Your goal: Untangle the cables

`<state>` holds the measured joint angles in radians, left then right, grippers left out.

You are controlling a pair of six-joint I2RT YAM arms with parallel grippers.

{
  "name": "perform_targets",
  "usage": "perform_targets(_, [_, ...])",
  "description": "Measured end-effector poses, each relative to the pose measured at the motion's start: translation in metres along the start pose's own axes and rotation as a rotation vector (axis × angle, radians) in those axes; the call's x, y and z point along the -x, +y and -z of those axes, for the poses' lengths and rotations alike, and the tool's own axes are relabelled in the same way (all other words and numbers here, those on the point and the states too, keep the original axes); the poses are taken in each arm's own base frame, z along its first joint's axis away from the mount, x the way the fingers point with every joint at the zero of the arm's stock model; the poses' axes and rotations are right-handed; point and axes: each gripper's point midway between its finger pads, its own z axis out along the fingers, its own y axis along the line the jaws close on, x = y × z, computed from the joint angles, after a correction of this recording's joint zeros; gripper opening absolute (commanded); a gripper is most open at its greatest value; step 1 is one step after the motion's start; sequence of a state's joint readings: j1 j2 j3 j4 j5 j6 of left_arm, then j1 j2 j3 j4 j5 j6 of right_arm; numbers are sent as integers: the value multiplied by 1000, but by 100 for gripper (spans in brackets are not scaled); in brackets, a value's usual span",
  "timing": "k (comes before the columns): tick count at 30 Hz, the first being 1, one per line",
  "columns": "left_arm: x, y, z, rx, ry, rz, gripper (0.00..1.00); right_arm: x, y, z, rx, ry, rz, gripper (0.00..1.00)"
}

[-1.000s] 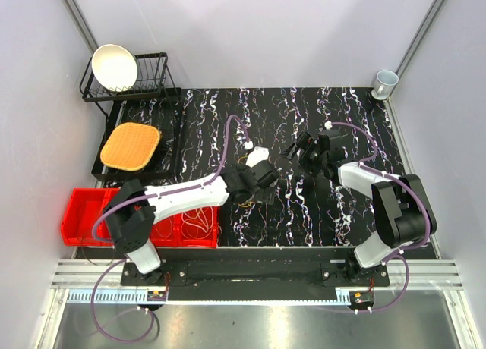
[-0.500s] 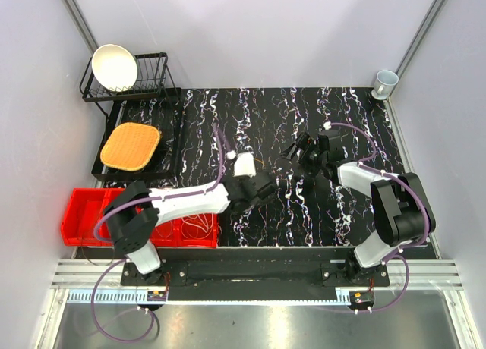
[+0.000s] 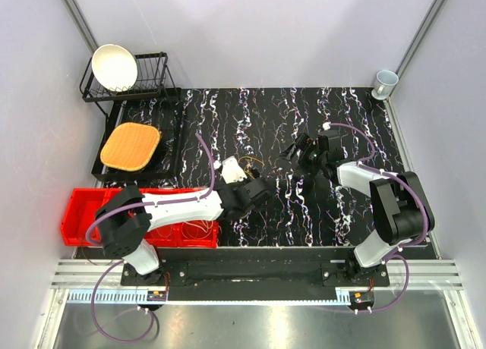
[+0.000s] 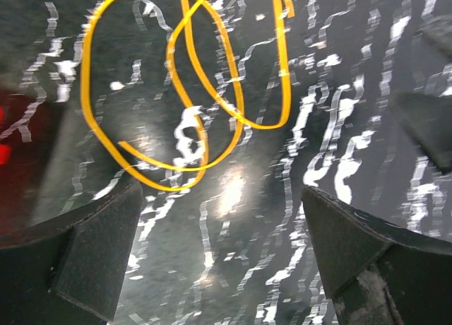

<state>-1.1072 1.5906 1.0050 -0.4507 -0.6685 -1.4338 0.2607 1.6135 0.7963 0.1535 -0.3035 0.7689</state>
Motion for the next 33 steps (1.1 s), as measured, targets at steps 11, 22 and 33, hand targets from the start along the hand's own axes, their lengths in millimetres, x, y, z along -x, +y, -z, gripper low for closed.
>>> perform_targets(11, [0,-11,-13,-31,-45,47,99,1,2,-1,11,-2,-4,100])
perform_targets(22, [3,-1,-42,38,-66,18,99,1,3,-1,12,-3,-6,100])
perform_targets(33, [1,-13,-53,31,-70,-5,55,2,3,-1,14,-5,-7,100])
